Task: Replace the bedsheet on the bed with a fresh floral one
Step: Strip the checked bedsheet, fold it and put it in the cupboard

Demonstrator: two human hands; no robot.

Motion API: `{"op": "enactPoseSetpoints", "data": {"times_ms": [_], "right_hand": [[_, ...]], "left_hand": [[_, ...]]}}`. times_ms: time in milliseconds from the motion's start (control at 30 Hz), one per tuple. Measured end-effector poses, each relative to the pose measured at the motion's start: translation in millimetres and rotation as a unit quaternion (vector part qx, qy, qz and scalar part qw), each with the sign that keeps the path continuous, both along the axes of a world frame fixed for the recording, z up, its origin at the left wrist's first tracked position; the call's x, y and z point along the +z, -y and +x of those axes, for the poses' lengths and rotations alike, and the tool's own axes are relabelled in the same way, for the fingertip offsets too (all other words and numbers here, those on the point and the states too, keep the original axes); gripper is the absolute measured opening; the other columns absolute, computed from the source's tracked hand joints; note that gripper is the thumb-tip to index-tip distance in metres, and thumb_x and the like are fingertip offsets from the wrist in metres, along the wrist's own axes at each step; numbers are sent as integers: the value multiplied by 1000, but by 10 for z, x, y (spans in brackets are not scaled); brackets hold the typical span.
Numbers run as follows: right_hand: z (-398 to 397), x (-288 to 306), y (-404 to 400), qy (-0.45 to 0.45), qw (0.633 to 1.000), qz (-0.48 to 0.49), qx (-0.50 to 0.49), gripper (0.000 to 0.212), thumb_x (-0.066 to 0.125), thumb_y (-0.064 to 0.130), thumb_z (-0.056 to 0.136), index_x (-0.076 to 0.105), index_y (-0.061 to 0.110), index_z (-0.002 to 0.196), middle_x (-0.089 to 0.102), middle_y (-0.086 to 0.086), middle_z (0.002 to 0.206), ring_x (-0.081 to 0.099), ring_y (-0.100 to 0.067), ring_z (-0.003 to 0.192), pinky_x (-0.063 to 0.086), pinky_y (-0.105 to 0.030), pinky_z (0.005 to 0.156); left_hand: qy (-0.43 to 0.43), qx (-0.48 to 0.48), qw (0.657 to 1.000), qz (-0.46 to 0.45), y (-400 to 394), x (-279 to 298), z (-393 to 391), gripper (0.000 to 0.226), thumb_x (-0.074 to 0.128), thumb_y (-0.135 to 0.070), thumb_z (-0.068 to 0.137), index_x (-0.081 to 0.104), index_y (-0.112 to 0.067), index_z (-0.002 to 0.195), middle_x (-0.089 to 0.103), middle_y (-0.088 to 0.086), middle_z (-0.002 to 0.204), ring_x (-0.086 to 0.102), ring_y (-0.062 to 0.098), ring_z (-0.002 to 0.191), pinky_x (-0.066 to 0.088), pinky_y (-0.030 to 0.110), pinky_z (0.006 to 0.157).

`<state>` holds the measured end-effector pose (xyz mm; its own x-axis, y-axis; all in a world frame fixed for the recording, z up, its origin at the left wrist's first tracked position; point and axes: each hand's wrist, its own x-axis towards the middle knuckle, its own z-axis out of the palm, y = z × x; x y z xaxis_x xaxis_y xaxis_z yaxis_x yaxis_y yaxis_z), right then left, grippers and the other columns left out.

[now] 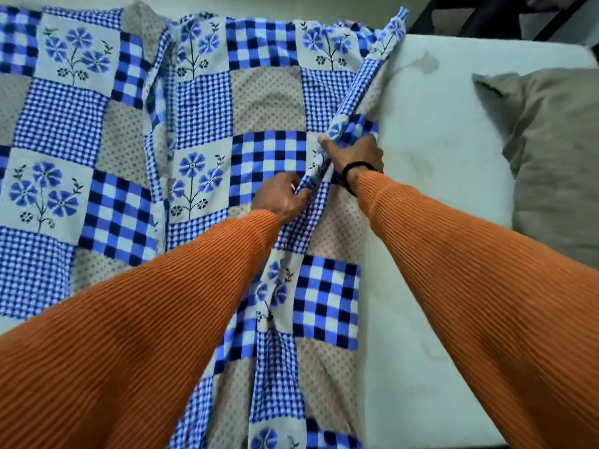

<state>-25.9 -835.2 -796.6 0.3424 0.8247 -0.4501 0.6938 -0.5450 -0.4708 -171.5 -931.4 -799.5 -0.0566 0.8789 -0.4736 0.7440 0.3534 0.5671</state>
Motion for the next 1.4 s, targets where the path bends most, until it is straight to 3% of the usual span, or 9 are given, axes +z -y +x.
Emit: {"op": "enactPoseSetpoints", "data": {"times_ms": [67,167,367,467,600,733,933,1167,1400], "right_hand": [[-62,28,-274,8,1000,25,9,102,71,73,75,33,15,150,49,-11,148,52,-34,131,48,-46,103],[-152,61,-675,45,994,95,37,86,73,61,82,37,16,145,45,-14,146,49,-35,131,49,-48,101],[-131,194,-1467,84,995,56,12,63,69,39,91,42,12,142,49,-14,143,52,-36,127,47,-44,99],[-70,217,-1780,75,996,56,-6,38,71,23,90,54,10,121,64,-13,127,64,-32,108,50,-35,85],[-76,198,-1971,158,983,88,31,28,64,12,92,59,10,119,65,-15,123,65,-36,108,54,-40,89],[-322,205,-2080,129,974,179,41,19,53,18,94,65,7,104,67,-18,113,65,-36,105,51,-37,86],[-1335,272,-2142,14,950,275,149,12,46,17,100,52,8,103,64,-18,108,61,-31,99,34,-33,74],[-2940,174,-1769,-89,915,245,310,4,50,15,100,52,11,98,60,-10,91,57,-27,85,46,-39,77],[-3590,-159,-1473,-6,927,140,348,7,45,12,101,46,11,94,52,-9,92,48,-24,80,36,-34,67]], "left_hand": [[4,-52,999,1,-205,44,-122,26,63,-41,96,62,-19,84,66,5,82,58,18,71,45,29,60],[29,-127,991,-6,-345,61,-343,40,66,-39,95,51,-18,64,50,0,65,47,19,63,34,32,59],[50,-124,991,3,-561,-89,-425,24,66,-48,95,65,-24,100,66,-4,86,64,15,76,50,29,66],[50,-79,995,28,-817,-182,-269,43,64,-61,90,63,-25,114,69,-1,98,66,18,84,57,37,75],[41,-66,996,45,-1239,-207,22,58,60,-72,86,63,-21,114,69,-2,99,65,20,86,58,40,77],[66,-6,993,101,-1384,-118,47,28,65,-41,95,67,-15,105,65,3,88,64,23,80,59,37,73],[132,200,951,196,-1072,55,-864,16,63,-29,100,69,-16,95,64,-11,71,60,-5,62,39,5,53],[47,299,911,279,-345,-67,-1938,20,49,-32,108,62,-19,99,54,-4,63,53,13,56,39,26,49],[33,356,907,223,19,-381,-2421,24,48,-34,108,63,-17,100,55,-4,64,50,12,52,33,21,44]]}}
